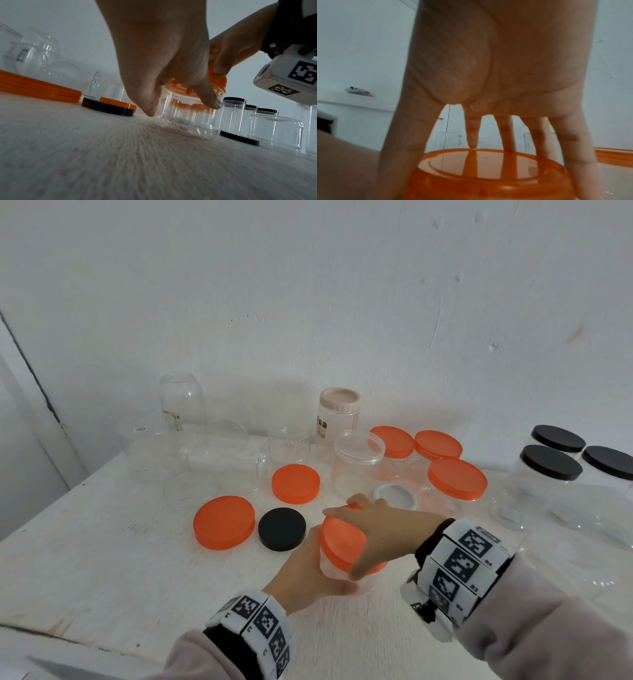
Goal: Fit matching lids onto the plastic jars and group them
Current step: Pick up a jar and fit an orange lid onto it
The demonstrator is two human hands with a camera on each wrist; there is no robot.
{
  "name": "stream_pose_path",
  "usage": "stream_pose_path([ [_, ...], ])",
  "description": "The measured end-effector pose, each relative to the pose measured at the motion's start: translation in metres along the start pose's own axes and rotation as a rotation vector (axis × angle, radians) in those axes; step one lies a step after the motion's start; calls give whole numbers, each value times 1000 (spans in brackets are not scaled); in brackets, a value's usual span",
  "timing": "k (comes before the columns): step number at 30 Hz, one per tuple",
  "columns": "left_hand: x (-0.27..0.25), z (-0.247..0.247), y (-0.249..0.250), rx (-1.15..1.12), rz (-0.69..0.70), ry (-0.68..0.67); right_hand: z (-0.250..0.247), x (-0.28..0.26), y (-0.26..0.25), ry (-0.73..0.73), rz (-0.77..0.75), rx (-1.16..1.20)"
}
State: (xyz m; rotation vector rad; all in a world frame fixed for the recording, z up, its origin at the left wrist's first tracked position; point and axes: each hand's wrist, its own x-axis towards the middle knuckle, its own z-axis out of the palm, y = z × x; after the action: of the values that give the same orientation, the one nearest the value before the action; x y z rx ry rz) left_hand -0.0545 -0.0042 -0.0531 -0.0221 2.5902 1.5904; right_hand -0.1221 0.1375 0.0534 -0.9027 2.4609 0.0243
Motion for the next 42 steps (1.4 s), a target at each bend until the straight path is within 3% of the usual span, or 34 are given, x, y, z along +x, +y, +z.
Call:
stream_pose_path([
  [20, -4, 0, 5, -4, -20, 7, 35, 5, 12, 297, -27, -45],
  [31, -3, 2, 10, 136, -54, 28, 50, 6, 10, 424, 0, -30],
  [42, -11, 1, 25, 117, -46, 35, 66, 5, 12, 460, 7, 168],
])
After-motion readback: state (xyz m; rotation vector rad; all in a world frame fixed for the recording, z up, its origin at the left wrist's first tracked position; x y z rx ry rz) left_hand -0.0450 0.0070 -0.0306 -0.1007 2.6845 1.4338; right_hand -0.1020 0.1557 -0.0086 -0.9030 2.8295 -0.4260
